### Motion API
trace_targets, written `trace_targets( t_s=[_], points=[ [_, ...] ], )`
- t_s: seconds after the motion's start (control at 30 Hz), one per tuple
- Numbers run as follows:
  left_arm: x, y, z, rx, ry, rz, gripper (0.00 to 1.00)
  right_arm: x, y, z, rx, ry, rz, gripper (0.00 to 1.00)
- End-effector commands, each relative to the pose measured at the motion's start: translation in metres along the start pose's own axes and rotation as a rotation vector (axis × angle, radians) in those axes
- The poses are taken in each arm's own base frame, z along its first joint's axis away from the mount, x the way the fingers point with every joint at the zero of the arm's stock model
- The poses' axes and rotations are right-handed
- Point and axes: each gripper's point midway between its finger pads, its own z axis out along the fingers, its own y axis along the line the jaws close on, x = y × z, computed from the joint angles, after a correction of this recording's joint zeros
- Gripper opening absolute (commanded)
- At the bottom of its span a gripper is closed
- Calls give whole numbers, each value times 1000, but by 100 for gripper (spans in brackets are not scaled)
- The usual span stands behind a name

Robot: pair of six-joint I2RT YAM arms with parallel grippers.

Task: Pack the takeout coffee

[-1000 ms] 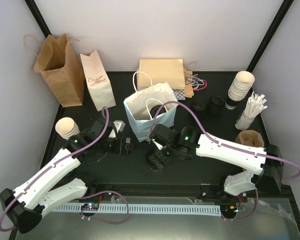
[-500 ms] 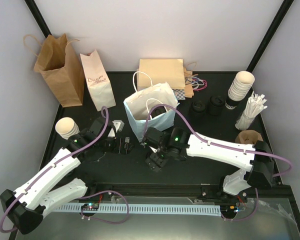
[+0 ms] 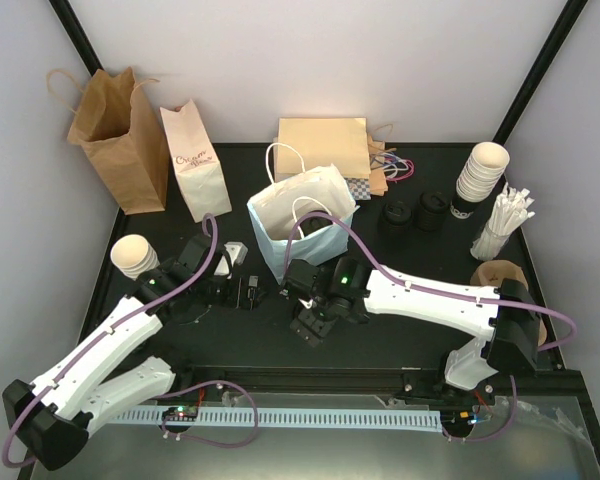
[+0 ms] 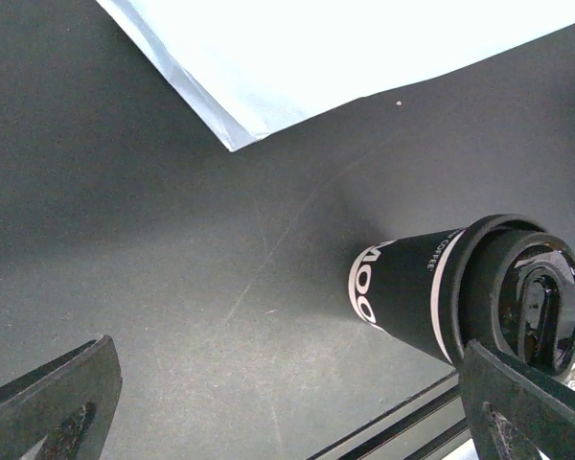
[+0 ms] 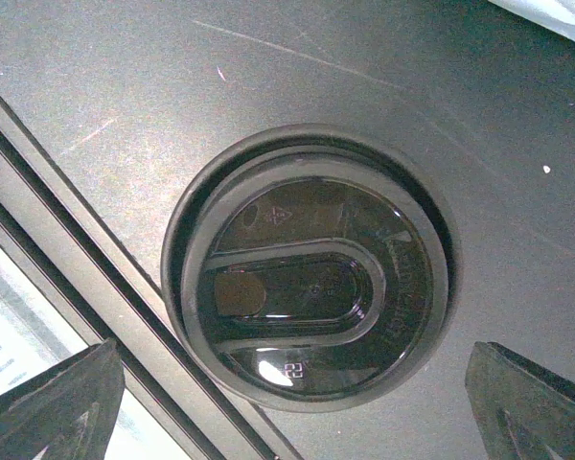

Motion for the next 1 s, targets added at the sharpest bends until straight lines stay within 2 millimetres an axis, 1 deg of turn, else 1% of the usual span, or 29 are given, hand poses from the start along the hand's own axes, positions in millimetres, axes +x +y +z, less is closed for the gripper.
trace_targets(
  t_s=[0.0, 0.13, 0.2, 0.27, 0.5, 0.67, 0.83, 0.97],
  points=[
    [-3, -3, -1, 26, -12, 15, 99, -10, 5, -4, -9, -28, -10, 100],
    [-3, -3, -2, 27, -16, 13, 99, -15, 10, 0, -27, -32, -10, 100],
    [-4, -2, -2, 26, -18, 11, 99, -16, 11, 3, -29, -27, -9, 98],
    [-3, -2, -3, 25, -18, 10, 99, -17, 11, 5, -25, -19, -8, 95],
    [-4, 0, -3, 23, -18, 8, 99, -18, 7, 9, 6, -12, -14, 94],
    [-4, 0, -1, 24, -14, 6, 99, -20, 1, 9, 46, -17, -8, 100],
    [-4, 0, -1, 25, -13, 7, 99, -25, -1, 7, 56, -30, -12, 100],
    [-4, 0, -1, 26, -12, 6, 99, -26, 2, 10, 46, -20, -22, 94]
  ],
)
